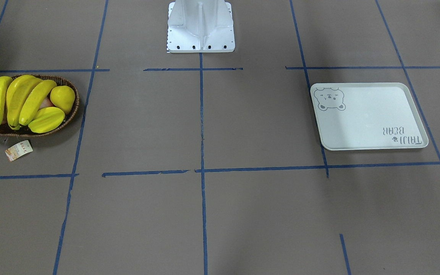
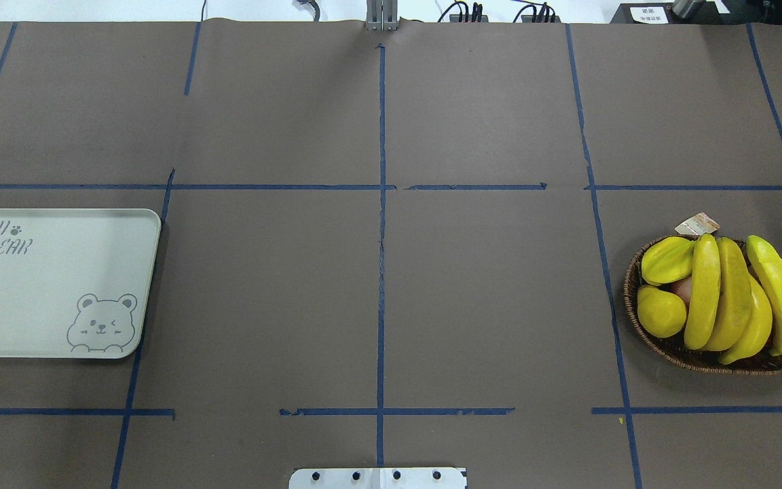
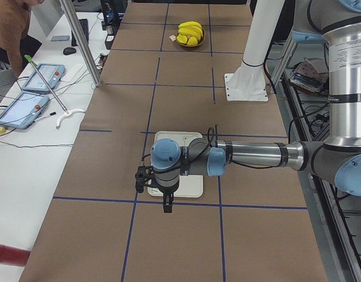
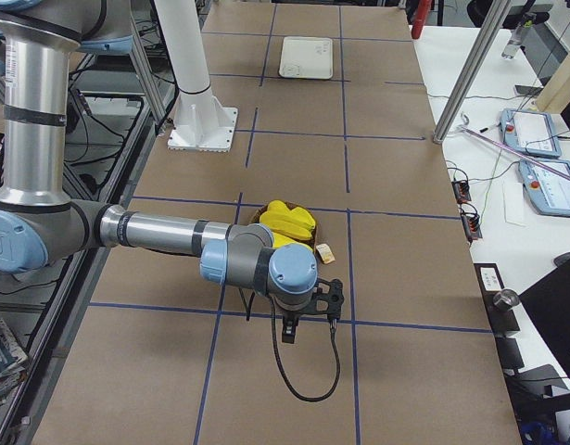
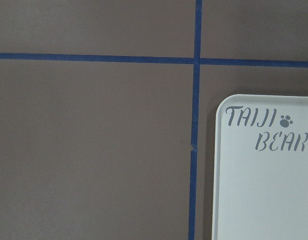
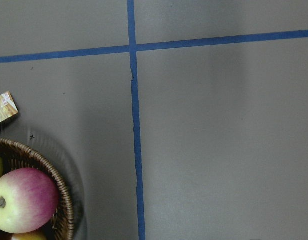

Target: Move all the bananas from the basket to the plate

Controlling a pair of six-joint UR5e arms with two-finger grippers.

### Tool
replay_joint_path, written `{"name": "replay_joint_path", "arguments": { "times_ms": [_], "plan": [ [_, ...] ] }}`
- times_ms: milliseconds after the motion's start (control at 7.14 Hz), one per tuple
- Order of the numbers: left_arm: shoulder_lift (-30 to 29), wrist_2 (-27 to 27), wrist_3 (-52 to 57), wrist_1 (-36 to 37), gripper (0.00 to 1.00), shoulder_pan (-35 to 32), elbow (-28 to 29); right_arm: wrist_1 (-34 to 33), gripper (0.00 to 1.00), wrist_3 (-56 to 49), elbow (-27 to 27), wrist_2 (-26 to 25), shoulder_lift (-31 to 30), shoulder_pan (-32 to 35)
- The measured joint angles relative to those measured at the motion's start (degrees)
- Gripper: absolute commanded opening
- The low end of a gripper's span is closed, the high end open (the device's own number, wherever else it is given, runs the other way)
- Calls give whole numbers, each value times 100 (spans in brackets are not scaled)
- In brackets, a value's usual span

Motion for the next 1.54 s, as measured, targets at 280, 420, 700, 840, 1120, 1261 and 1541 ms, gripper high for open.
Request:
{"name": "replay_joint_path", "arguments": {
  "times_ms": [280, 420, 700, 840, 1120, 1261, 1541],
  "plan": [
    [0, -3, 0, 0, 100, 1, -6, 3, 100, -143, -1, -12, -31, 0],
    [0, -2, 0, 0, 100, 1, -7, 1, 100, -147, -1, -14, -39, 0],
    [0, 0, -6, 0, 100, 1, -6, 4, 100, -142, -1, -23, -38, 0],
    [0, 0, -8, 0, 100, 1, -5, 6, 100, -140, -1, -24, -36, 0],
    [-4, 0, -9, 0, 100, 1, -6, 7, 100, -131, 20, -10, -21, 0],
    [-4, 0, -11, 0, 100, 1, -8, 9, 100, -126, 49, 4, -14, 0],
    [-8, 0, -19, 0, 100, 1, -12, -7, 100, -117, 121, 26, 18, -2]
  ]
}}
